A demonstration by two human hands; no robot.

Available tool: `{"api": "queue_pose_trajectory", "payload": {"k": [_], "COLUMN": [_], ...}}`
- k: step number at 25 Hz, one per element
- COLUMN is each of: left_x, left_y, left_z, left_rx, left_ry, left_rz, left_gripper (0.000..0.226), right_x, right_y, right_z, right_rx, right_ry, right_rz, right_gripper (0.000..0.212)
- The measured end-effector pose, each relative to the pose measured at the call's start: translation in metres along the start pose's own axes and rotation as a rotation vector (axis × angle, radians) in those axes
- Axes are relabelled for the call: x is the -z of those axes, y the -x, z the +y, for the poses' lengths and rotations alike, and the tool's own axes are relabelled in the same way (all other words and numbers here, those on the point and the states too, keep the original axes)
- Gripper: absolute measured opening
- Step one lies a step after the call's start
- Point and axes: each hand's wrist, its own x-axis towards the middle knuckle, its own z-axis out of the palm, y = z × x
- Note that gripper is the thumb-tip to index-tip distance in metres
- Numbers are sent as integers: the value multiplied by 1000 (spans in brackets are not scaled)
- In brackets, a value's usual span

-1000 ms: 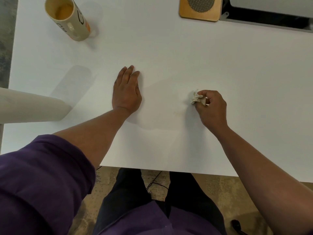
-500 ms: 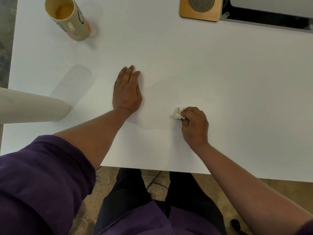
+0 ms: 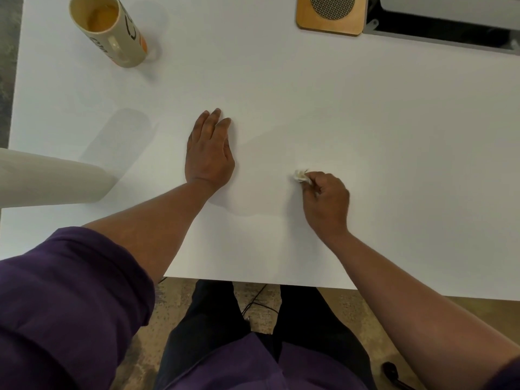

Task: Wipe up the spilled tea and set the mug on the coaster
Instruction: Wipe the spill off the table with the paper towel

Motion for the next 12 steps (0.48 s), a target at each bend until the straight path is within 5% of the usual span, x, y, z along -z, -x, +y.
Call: {"api": "queue_pose_trajectory", "payload": {"k": [4, 8, 12], "left_x": [1, 0, 2], "left_y": [0, 0, 0], "left_z": [0, 0, 1], "left_rx": [-2, 1, -1], "left_ry": [3, 6, 8], "left_rz": [7, -1, -6], "left_gripper": [41, 41, 42], "right_x": [-17, -4, -3], "right_y": [22, -16, -82], "right_z": [-23, -8, -14], "right_rx": [92, -143, -230], "right_ry": [-143, -189, -136], "right_rz": [-223, 48, 99], "right_gripper": [11, 8, 18]}}
